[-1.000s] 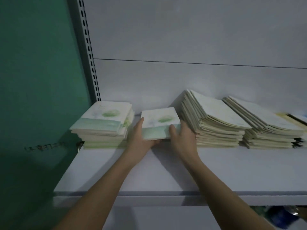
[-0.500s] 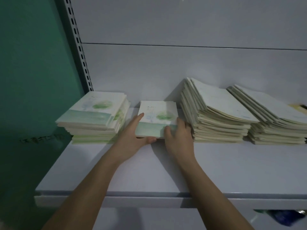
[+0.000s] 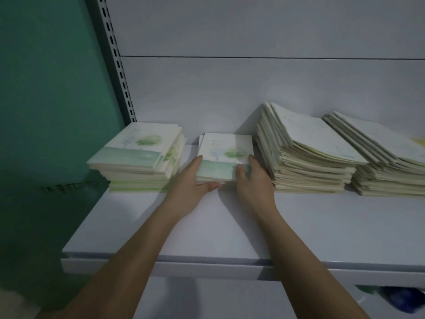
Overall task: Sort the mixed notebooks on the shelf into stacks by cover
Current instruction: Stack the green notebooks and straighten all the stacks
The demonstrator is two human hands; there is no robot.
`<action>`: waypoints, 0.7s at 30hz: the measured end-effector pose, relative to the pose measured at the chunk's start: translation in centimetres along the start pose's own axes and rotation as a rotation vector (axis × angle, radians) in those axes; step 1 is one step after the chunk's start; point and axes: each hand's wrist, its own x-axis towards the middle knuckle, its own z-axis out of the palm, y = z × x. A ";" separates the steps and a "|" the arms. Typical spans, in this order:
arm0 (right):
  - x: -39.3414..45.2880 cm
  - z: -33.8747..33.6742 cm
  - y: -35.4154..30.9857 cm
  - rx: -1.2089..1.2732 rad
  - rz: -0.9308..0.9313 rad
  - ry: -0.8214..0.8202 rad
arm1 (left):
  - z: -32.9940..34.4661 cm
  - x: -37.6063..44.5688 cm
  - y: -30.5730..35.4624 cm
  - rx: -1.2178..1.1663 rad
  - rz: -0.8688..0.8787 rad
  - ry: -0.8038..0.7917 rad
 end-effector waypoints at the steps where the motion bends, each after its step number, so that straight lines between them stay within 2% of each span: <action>1: 0.0 0.0 -0.1 -0.001 0.011 0.005 | 0.1 0.1 -0.1 0.002 0.004 0.005; 7: -0.3 0.2 -0.5 -0.034 0.030 0.055 | 0.4 0.5 -0.5 0.053 0.030 0.033; 12: -1.3 -0.5 -1.4 -0.059 0.004 0.099 | -0.1 -1.0 0.9 0.229 0.099 0.098; 14: -2.2 -1.0 -2.0 -0.047 -0.080 0.171 | -0.8 -2.7 1.9 0.208 0.120 0.111; 17: -3.3 -1.7 -3.2 -0.012 -0.311 0.284 | -3.6 -4.8 2.2 0.228 0.157 0.161; 19: -4.0 -1.2 -4.3 0.022 -0.421 0.247 | -6.8 -5.3 1.7 0.290 0.148 0.200; 21: -4.7 0.1 -5.8 0.094 -0.426 0.131 | -10.4 -4.9 0.7 0.347 0.111 0.249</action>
